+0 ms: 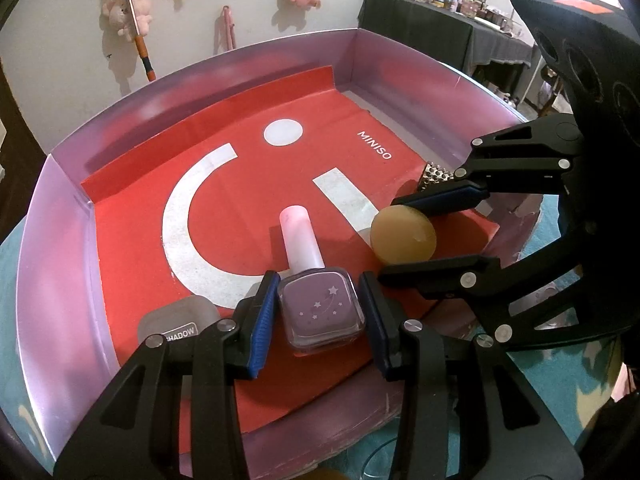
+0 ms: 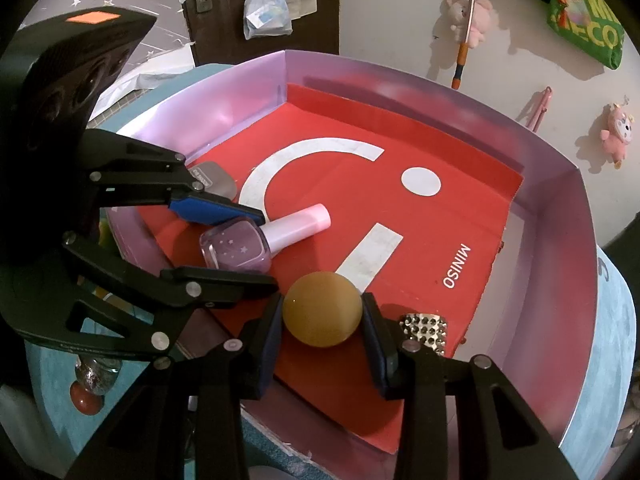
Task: Organize rigid objects
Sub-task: 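Carry the nail polish and sponge ball into the pink box with both tools, then open both tools to release the polish and sponge ball in the box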
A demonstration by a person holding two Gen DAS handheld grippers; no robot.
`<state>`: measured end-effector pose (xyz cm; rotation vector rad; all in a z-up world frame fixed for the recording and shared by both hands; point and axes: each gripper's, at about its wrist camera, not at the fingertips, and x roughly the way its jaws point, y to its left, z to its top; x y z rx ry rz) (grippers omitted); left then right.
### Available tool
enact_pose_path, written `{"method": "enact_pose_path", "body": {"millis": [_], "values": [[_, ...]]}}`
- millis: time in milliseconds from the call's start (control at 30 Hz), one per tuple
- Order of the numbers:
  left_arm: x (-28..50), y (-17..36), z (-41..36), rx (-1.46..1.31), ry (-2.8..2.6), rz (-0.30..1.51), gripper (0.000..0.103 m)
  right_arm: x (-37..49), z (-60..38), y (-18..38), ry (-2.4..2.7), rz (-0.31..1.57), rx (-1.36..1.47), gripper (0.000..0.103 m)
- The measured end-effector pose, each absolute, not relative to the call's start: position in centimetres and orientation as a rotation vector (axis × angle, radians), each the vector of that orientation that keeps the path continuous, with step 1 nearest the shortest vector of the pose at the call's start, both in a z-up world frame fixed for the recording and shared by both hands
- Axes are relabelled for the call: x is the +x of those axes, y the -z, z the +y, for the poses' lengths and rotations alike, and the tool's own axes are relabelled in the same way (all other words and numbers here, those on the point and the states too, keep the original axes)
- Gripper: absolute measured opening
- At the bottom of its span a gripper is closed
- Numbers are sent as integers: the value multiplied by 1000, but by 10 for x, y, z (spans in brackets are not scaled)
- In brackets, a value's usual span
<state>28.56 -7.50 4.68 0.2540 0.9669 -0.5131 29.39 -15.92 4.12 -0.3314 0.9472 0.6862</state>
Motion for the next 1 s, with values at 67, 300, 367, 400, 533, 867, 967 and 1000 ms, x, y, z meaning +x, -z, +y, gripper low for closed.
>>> {"method": "enact_pose_path", "body": {"millis": [67, 300, 367, 400, 533, 867, 967, 1000], "values": [[286, -46, -75, 254, 513, 968, 38, 294, -159, -41, -686, 948, -330, 41], [286, -46, -75, 253, 513, 967, 38, 294, -159, -41, -686, 946, -332, 41], [286, -46, -75, 252, 513, 967, 38, 294, -159, -41, -687, 947, -331, 41], [286, -46, -75, 251, 513, 968, 38, 294, -159, -41, -687, 946, -331, 41], [286, -47, -74, 250, 509, 963, 39, 293, -159, -42, -687, 945, -331, 42], [283, -52, -71, 244, 497, 936, 48, 290, -159, -46, -683, 939, -334, 49], [280, -57, -69, 244, 485, 913, 55, 287, -159, -50, -676, 929, -345, 53], [278, -60, -68, 243, 481, 901, 56, 286, -160, -52, -674, 925, -345, 55]]}}
